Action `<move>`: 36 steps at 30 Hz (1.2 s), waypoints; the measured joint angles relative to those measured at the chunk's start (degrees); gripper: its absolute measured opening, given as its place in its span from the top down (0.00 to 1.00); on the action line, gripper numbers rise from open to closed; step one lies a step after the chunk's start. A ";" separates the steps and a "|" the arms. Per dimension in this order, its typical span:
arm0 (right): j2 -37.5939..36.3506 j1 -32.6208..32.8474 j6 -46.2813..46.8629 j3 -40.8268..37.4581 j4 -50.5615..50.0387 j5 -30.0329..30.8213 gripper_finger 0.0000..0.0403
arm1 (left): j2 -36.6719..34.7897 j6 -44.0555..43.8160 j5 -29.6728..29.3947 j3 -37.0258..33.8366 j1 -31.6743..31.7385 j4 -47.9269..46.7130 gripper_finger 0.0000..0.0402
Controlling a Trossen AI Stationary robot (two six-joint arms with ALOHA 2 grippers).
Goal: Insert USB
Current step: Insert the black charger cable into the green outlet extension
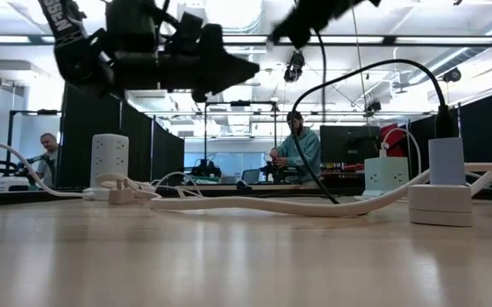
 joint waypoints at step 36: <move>1.75 9.22 7.26 0.09 11.97 27.60 0.95 | -0.12 4.13 -12.19 3.98 -3.14 5.24 1.00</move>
